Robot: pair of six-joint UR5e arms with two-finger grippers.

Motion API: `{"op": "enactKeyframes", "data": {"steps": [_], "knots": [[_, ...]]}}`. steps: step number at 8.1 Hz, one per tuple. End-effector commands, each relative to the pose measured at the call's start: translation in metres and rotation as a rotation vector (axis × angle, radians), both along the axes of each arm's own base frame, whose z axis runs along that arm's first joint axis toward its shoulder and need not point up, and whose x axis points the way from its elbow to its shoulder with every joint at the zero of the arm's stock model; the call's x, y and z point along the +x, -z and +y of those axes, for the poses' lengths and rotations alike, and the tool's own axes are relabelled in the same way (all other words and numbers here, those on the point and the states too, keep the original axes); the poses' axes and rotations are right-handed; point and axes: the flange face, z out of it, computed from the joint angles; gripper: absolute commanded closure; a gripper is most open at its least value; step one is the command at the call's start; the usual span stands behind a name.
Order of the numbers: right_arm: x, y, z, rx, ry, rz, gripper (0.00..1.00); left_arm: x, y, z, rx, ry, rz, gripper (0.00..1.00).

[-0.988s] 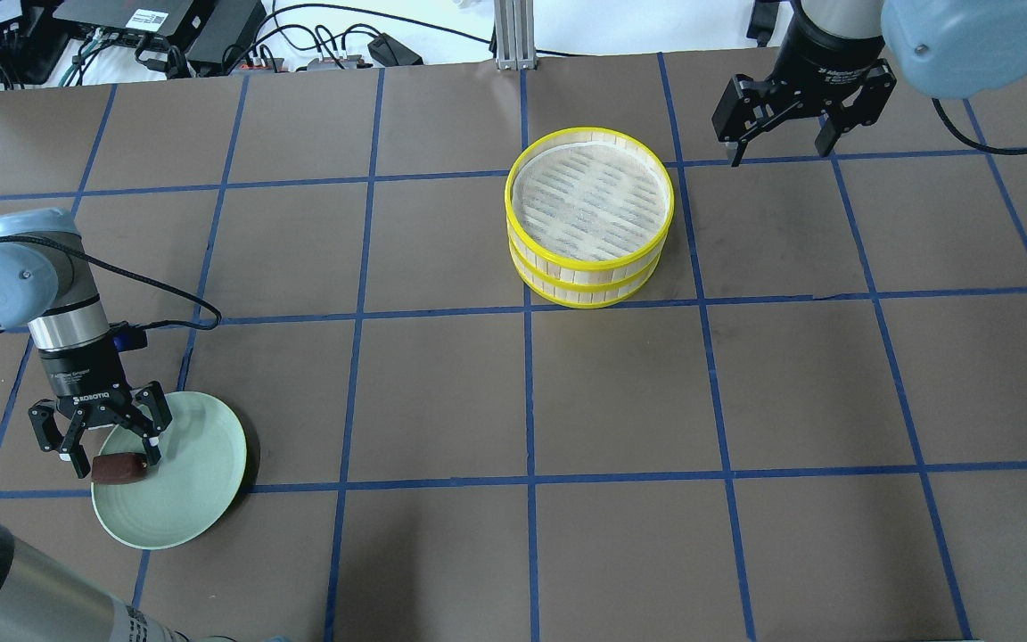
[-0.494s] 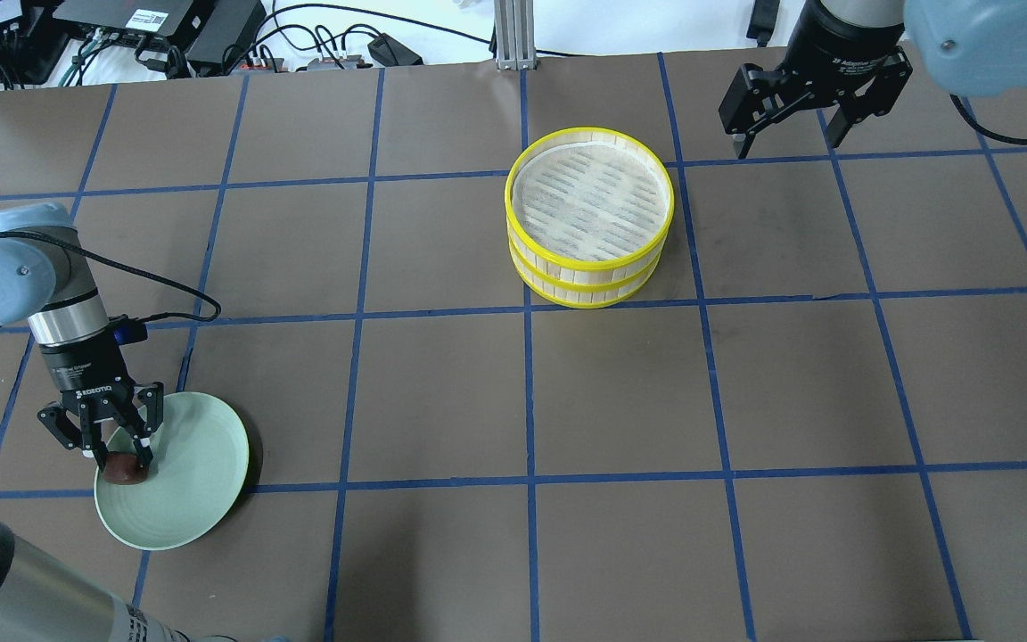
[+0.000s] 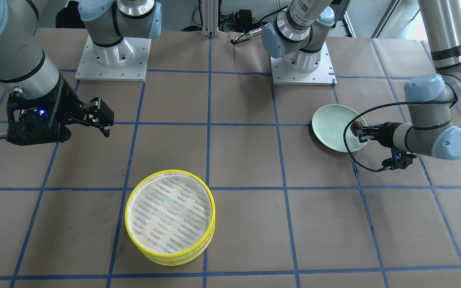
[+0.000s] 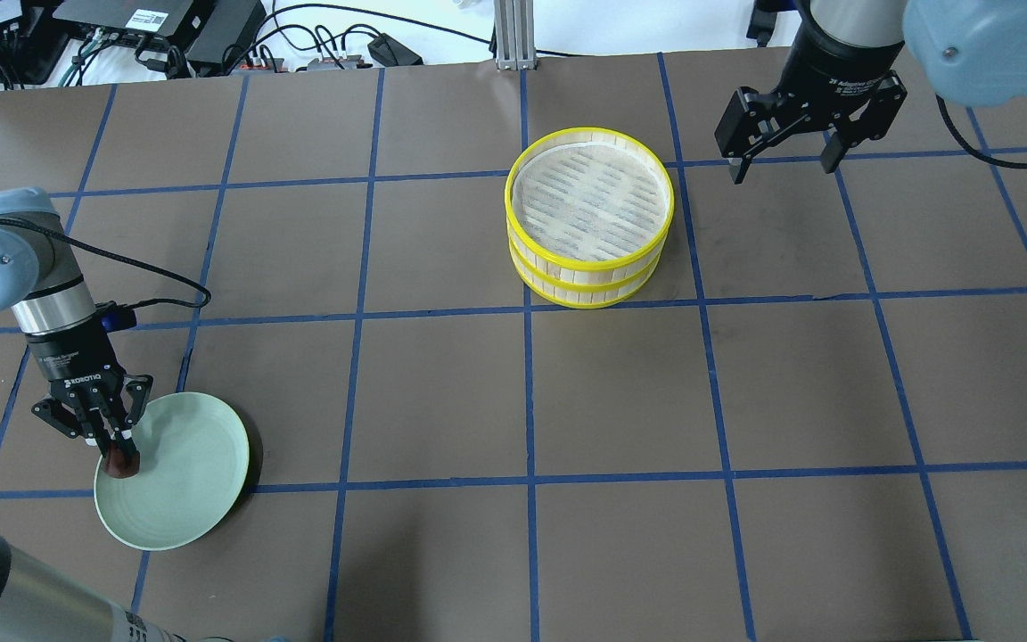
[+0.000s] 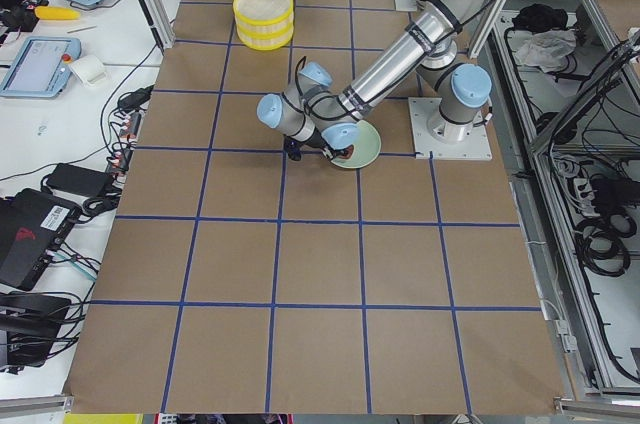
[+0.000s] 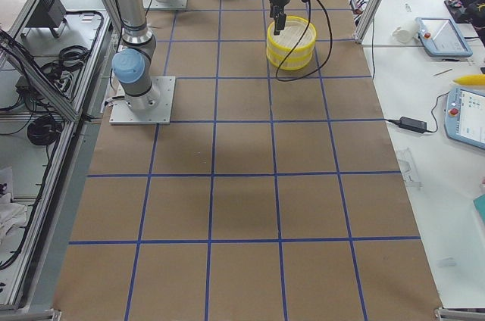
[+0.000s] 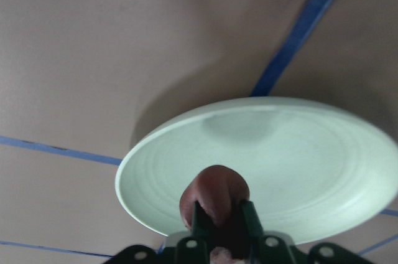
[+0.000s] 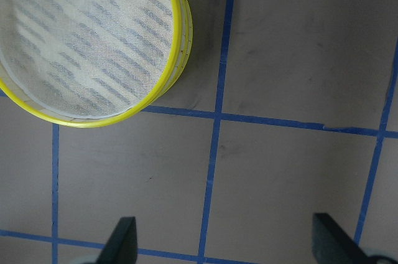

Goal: Place buns in different layers of steamer
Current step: 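Lift the brown bun and carry it over the top steamer tier with the left gripper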

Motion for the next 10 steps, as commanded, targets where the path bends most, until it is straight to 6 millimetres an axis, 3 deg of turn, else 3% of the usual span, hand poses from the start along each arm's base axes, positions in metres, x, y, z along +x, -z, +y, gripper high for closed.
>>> {"op": "enactKeyframes", "data": {"steps": [1, 3, 5, 6, 8, 10], "knots": [[-0.002, 0.004, -0.001, 0.001, -0.028, -0.005, 0.00, -0.032, -0.072, -0.042, -0.200, -0.083, -0.010, 1.00], [-0.014, -0.001, 0.000, -0.012, -0.088, -0.002, 0.00, -0.107, -0.159, -0.076, -0.395, -0.126, -0.017, 1.00], [-0.019, 0.007, -0.001, 0.012, -0.081, -0.011, 0.00, -0.199, -0.197, -0.097, -0.577, -0.243, 0.085, 1.00], [-0.020, 0.003, 0.000, 0.001, -0.077, -0.014, 0.00, -0.243, -0.210, -0.103, -0.651, -0.285, 0.150, 1.00], [-0.021, 0.007, -0.001, 0.007, -0.074, -0.017, 0.00, -0.307, -0.220, -0.114, -0.715, -0.420, 0.337, 1.00], [-0.025, 0.001, 0.003, 0.006, -0.065, -0.005, 0.00, -0.366, -0.202, -0.118, -0.727, -0.411, 0.448, 1.00]]}}
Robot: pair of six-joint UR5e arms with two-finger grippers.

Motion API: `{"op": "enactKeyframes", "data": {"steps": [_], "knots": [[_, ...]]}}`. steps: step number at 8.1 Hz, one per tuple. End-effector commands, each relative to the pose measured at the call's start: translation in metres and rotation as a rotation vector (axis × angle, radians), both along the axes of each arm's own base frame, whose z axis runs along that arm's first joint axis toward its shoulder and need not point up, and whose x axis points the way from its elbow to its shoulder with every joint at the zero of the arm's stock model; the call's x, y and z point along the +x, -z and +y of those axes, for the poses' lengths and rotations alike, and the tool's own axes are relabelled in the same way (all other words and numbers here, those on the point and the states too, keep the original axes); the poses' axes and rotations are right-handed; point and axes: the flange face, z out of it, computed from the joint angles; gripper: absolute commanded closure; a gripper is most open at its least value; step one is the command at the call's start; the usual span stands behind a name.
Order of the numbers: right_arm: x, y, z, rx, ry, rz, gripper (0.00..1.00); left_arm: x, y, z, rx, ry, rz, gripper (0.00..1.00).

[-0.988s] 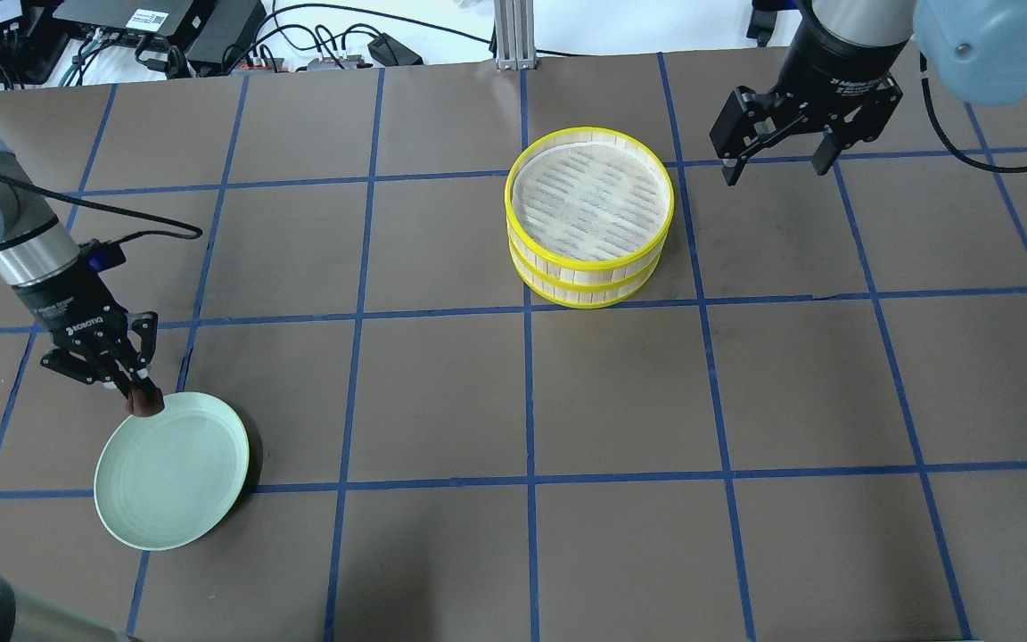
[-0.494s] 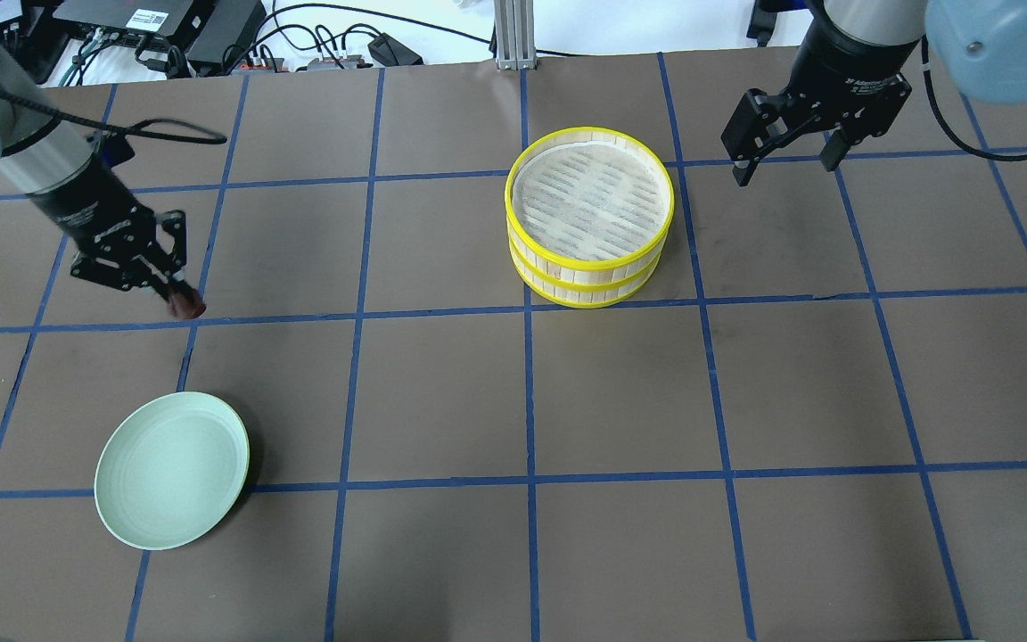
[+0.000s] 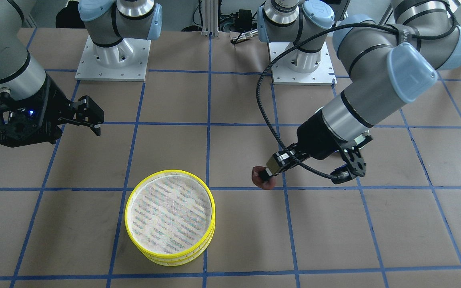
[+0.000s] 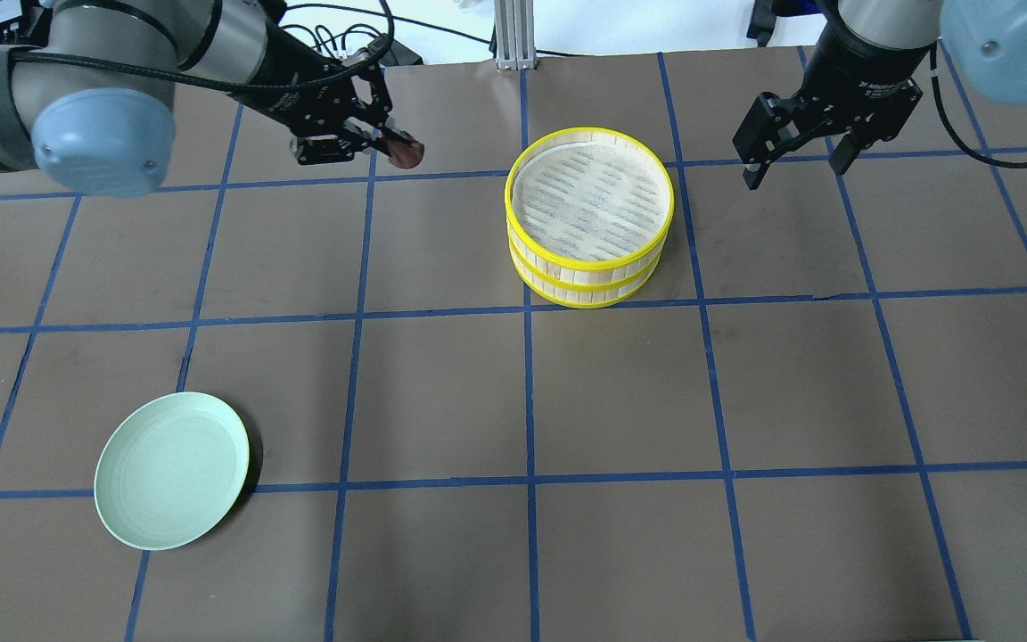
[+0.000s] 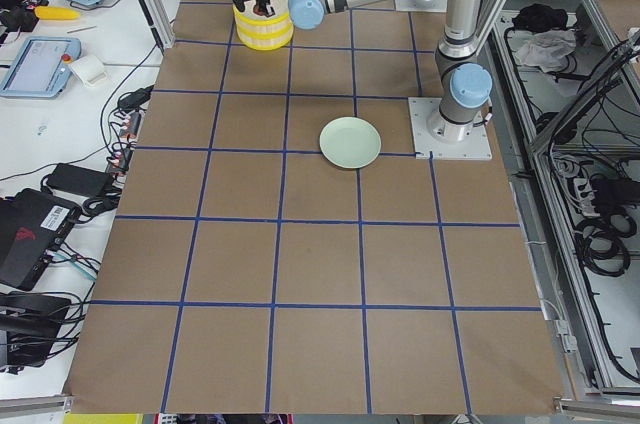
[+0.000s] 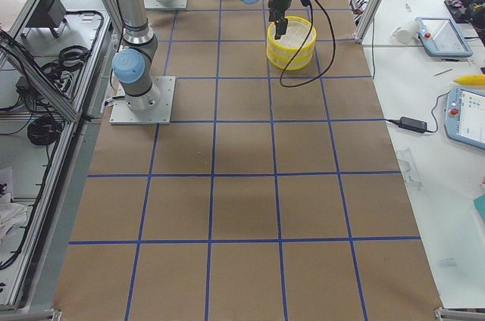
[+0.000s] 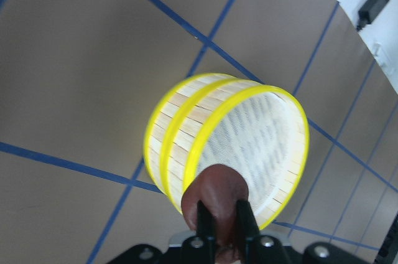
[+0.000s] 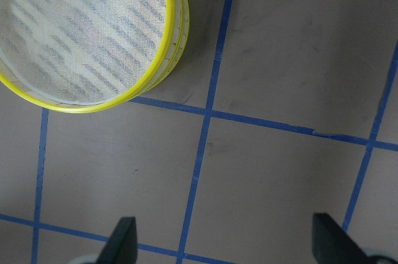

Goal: Place buns in different layers of steamer
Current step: 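Lift the brown bun and carry it over the top steamer tier with the left gripper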

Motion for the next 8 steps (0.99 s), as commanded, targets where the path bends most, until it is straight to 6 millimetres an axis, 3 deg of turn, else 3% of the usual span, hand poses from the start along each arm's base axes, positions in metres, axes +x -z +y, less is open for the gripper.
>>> {"op": "enactKeyframes", "data": {"steps": [1, 2, 3, 4, 5, 6, 7, 8], "knots": [[-0.002, -0.001, 0.002, 0.003, 0.009, -0.001, 0.00, -0.081, 0.036, -0.014, -0.073, 0.033, 0.113, 1.00], [-0.002, -0.002, 0.002, -0.005, 0.009, -0.005, 0.00, -0.115, 0.061, -0.017, -0.080, 0.043, 0.125, 1.00], [-0.002, 0.000, 0.001, 0.003, 0.007, -0.003, 0.00, -0.137, 0.074, -0.015, -0.073, 0.053, 0.128, 0.98], [-0.001, 0.002, -0.001, 0.000, 0.012, -0.016, 0.00, -0.146, 0.085, -0.013, -0.058, 0.064, 0.121, 0.80], [-0.001, 0.003, -0.001, 0.004, 0.014, -0.015, 0.00, -0.153, 0.095, -0.011, -0.041, 0.071, 0.116, 0.36], [-0.001, 0.003, -0.001, 0.004, 0.017, -0.015, 0.00, -0.163, 0.096, -0.005, -0.019, 0.067, 0.118, 0.11], [-0.002, 0.002, -0.004, -0.016, 0.009, -0.012, 0.00, -0.168, 0.094, -0.003, -0.002, 0.050, 0.126, 0.00], [-0.002, 0.000, -0.005, -0.032, 0.012, -0.014, 0.00, -0.170, 0.091, -0.001, -0.004, 0.051, 0.128, 0.00]]}}
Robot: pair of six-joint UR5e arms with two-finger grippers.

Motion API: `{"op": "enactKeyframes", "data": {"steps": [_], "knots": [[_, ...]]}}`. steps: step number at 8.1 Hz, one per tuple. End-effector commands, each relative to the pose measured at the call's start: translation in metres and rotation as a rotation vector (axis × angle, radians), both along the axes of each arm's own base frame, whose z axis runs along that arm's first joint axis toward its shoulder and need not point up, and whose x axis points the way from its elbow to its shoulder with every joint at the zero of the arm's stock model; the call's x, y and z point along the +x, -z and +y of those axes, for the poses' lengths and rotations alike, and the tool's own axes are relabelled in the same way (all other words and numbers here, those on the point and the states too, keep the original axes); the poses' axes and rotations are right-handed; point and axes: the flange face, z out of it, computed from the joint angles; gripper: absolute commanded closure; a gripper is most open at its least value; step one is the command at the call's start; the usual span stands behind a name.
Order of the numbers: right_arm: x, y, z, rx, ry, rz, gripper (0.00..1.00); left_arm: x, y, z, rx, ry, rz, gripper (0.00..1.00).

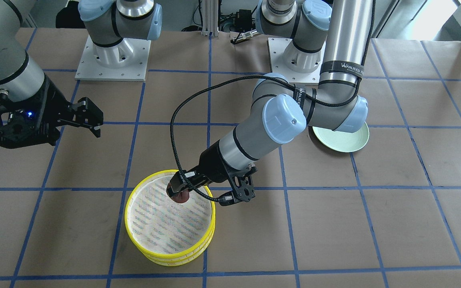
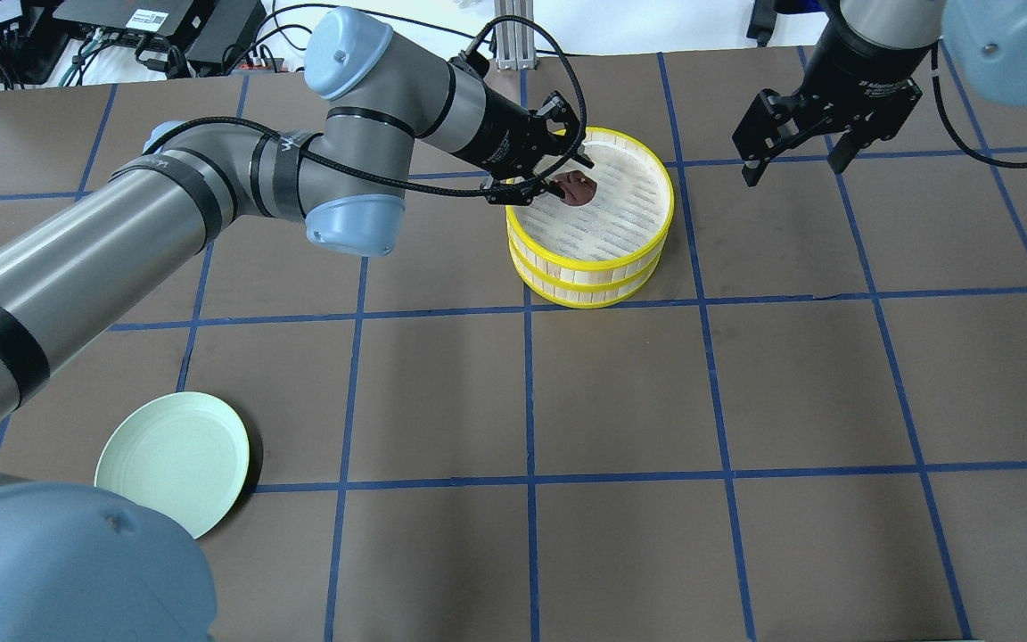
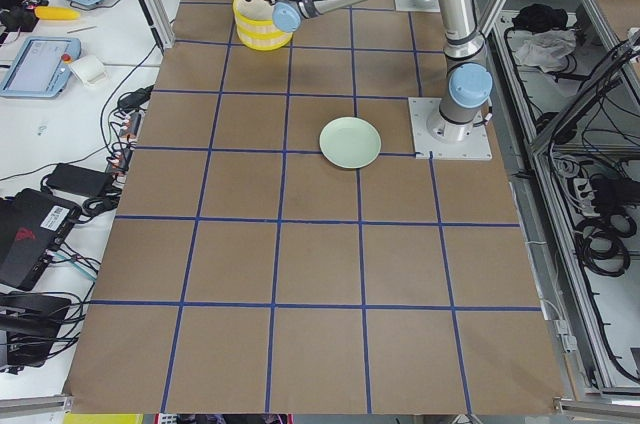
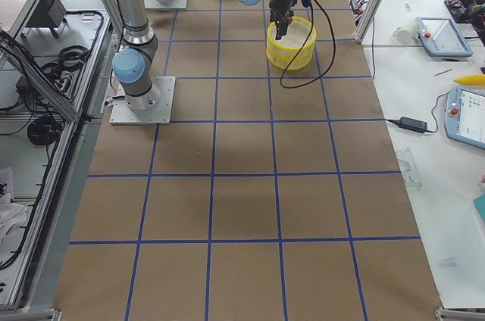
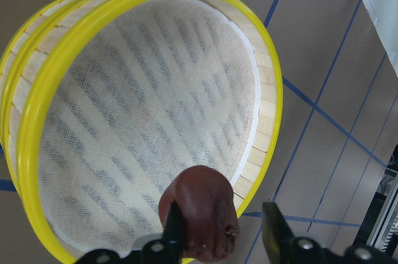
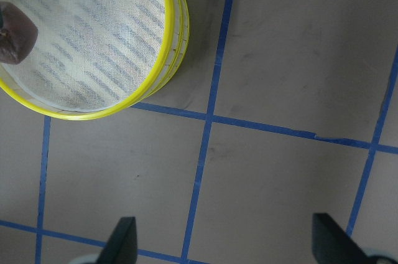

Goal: Place buns in different layers of steamer
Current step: 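Open the left gripper to drop the brown bun into the top tier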

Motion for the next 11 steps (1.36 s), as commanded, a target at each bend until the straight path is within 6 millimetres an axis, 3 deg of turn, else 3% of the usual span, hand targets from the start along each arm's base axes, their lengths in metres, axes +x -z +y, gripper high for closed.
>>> {"op": "enactKeyframes", "data": {"steps": [1, 3, 4, 6, 7, 11], "knots": [[0.000, -0.001, -0.002, -0.019, 0.004, 0.000, 0.00, -0.008, -0.010, 0.005, -0.004, -0.001, 0.008, 0.00], [0.000, 0.000, -0.003, -0.017, 0.004, -0.001, 0.00, -0.007, -0.020, 0.003, -0.017, -0.004, 0.012, 0.00], [0.000, 0.000, -0.002, -0.014, 0.004, 0.001, 0.00, -0.006, -0.043, 0.001, -0.035, -0.001, 0.008, 0.00], [0.000, 0.000, -0.003, -0.017, 0.003, 0.004, 0.00, 0.023, -0.042, -0.003, -0.121, 0.069, -0.258, 0.00], [0.000, -0.001, -0.002, -0.020, 0.007, 0.003, 0.00, 0.047, -0.054, 0.001, -0.122, 0.097, -0.372, 0.00], [0.000, 0.006, -0.001, -0.005, 0.006, -0.002, 0.00, 0.203, -0.112, 0.023, -0.075, 0.338, -0.764, 0.00]]}}
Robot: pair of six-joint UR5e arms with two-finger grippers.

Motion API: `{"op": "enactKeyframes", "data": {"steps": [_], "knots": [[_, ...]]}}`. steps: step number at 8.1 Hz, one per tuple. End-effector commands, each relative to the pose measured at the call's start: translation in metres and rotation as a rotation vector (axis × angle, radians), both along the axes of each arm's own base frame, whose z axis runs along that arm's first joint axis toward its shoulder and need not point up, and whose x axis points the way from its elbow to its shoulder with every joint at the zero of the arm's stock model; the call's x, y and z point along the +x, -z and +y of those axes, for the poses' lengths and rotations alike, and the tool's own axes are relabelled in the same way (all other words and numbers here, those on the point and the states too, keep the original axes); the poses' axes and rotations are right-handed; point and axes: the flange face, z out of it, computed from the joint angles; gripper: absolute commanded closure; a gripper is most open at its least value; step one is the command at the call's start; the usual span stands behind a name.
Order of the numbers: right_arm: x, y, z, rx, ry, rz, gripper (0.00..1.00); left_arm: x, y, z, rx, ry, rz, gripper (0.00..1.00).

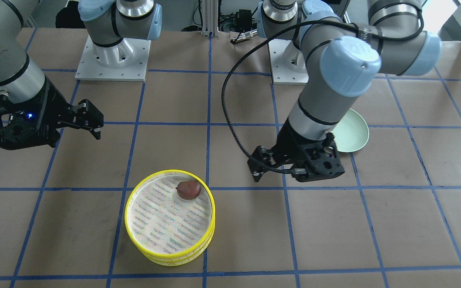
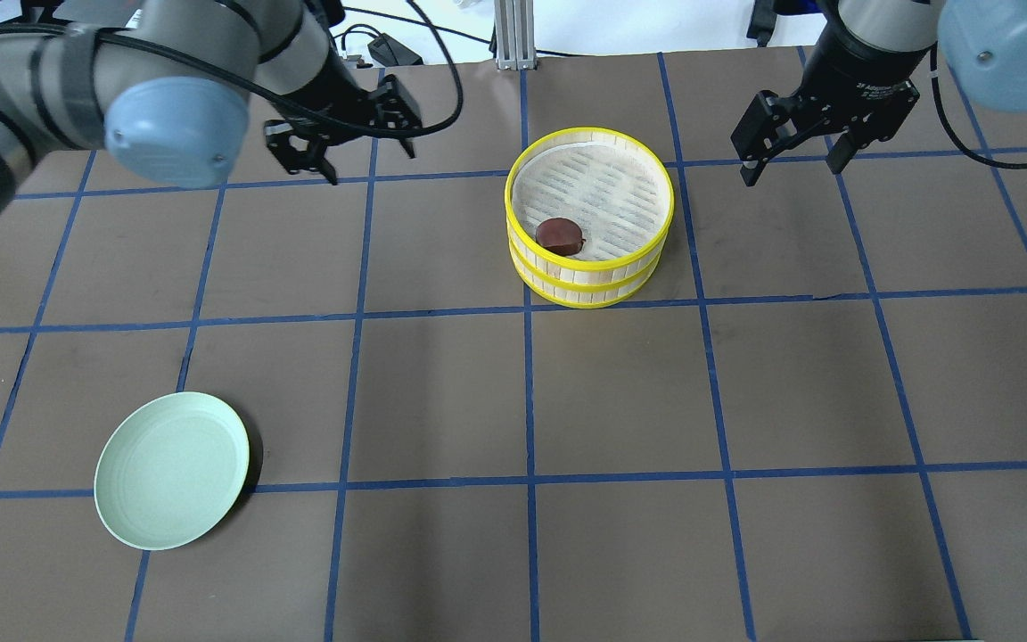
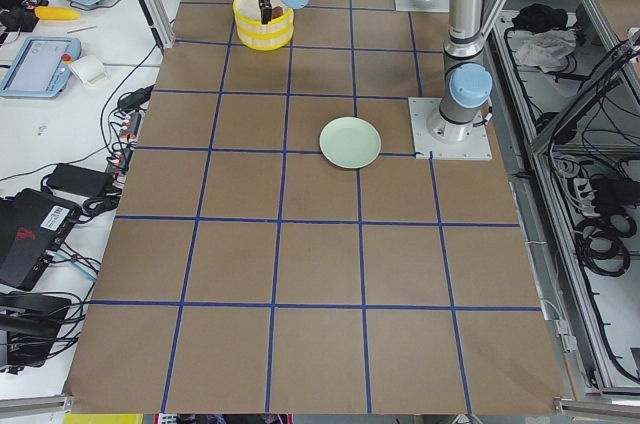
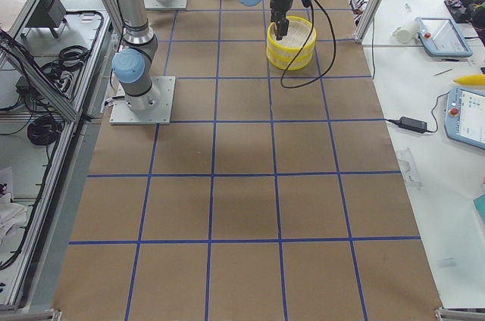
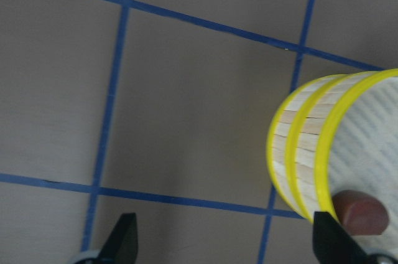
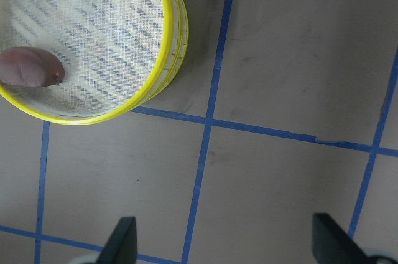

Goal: Place buns in different layers of steamer

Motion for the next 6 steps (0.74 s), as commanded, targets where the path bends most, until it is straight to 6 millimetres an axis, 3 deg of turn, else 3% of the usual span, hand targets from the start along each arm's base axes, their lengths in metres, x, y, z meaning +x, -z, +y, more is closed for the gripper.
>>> {"op": "enactKeyframes", "data": {"steps": [1, 3, 6], "knots": [[0.000, 0.002, -0.002, -0.011, 0.002, -0.001, 0.00, 0.084, -0.037, 0.019, 0.025, 0.181, -0.224, 0.00], [0.000, 0.004, -0.003, -0.028, 0.001, 0.003, 0.00, 0.123, -0.065, 0.044, 0.070, 0.138, -0.219, 0.00], [0.000, 0.003, -0.002, -0.029, 0.000, 0.004, 0.00, 0.131, -0.074, 0.068, 0.112, 0.125, -0.214, 0.00]]}}
